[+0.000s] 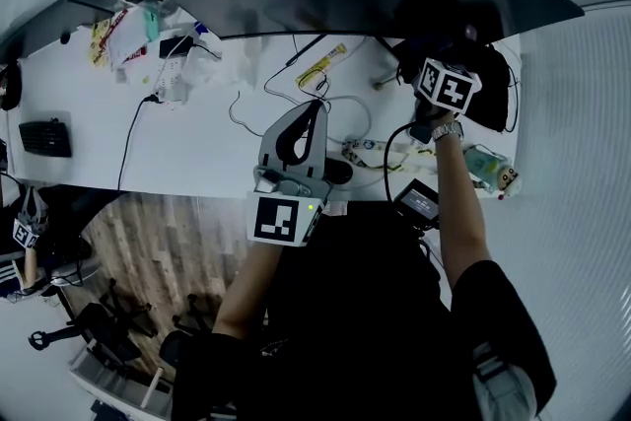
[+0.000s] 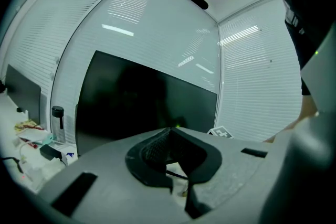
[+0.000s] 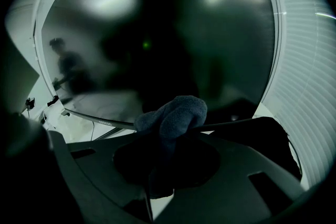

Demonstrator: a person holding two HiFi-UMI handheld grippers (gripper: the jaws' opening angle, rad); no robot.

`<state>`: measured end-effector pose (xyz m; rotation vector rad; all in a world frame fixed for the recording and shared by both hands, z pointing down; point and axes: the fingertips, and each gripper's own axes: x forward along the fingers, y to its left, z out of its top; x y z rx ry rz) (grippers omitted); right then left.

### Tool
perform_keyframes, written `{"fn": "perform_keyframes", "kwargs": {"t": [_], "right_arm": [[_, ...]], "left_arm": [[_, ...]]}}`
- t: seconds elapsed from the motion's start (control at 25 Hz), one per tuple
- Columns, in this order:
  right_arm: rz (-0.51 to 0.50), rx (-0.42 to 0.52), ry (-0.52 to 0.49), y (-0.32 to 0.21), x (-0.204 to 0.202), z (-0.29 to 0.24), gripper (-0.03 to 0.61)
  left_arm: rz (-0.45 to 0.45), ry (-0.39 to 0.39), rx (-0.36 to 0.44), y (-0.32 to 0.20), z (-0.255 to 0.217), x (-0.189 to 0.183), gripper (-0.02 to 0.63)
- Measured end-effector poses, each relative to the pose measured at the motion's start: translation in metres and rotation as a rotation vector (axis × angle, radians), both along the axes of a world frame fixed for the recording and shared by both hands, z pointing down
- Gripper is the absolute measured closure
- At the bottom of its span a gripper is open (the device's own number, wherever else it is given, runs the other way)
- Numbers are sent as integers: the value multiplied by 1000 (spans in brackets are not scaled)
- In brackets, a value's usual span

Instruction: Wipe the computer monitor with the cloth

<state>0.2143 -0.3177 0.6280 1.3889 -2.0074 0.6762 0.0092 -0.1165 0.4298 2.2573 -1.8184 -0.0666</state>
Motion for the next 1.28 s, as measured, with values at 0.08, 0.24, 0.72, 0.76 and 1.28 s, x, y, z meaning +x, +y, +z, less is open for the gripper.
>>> {"fn": "perform_keyframes", "kwargs": {"t": [0.08, 0.24, 0.72, 0.76, 1.28], "right_arm": [[-12, -5, 0, 3, -10, 1, 514], [-36, -13, 5, 10, -30, 4, 514], [-99, -25, -10, 27, -91, 1, 512], [-106, -24, -9, 29, -97, 1, 512], [-139, -41, -15, 52, -172, 7, 512]], "left_arm": [[-7, 3, 2, 1, -1, -6, 607], [-21, 11, -3, 6, 0, -18, 607], [-50, 12, -8, 19, 2, -58, 607], [-51, 11, -7, 20, 3, -62, 607], [-69, 16, -9, 42, 7, -124, 607]]}}
